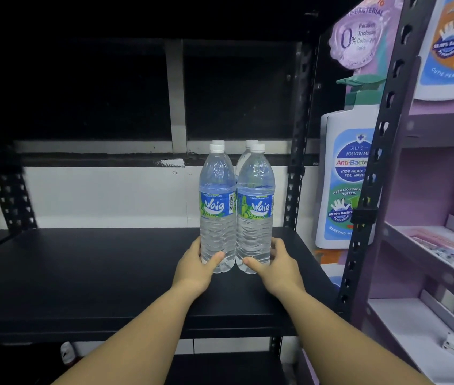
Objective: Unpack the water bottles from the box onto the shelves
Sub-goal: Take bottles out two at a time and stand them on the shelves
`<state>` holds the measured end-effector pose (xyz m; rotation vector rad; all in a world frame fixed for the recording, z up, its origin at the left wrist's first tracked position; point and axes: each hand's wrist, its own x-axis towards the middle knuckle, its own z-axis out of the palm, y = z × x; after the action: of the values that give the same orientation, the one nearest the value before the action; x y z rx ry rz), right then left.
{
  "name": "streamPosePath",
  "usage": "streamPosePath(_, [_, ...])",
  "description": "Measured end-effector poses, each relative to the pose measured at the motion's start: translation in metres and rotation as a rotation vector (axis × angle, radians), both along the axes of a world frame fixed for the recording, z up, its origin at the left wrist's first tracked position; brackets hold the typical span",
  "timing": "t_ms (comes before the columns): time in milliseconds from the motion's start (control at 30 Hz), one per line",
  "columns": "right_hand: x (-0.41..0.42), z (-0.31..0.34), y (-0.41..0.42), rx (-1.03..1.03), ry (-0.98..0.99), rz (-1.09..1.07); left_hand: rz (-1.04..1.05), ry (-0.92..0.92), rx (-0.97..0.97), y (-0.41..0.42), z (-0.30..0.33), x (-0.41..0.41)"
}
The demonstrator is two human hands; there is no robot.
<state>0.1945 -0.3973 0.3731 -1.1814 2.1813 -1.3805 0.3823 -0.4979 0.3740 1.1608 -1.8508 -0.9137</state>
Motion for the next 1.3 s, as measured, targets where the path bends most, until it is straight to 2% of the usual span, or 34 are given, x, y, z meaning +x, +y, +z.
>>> streamPosePath(100, [0.004, 0.001, -0.002, 0.043, 0.046, -0.003, 0.038, -0.036, 0.004, -0.005, -0.003, -0.003])
streamPosePath(267, [0.01, 0.002, -0.003, 0.087, 0.147, -0.017, 0.106, 0.079, 0.06, -0.005, -0.005, -0.002])
streamPosePath(500, [0.01, 0.004, 0.0, 0.158, 0.112, -0.037, 0.083, 0.144, 0.058, -0.006, -0.008, 0.0])
streamPosePath(1000, [0.009, 0.003, -0.003, 0.093, 0.182, -0.087, 0.104, 0.066, 0.014, -0.005, -0.007, -0.002])
streamPosePath(1300, [0.012, 0.004, 0.002, 0.076, 0.171, -0.094, 0.13, 0.08, 0.02, 0.001, -0.003, 0.002])
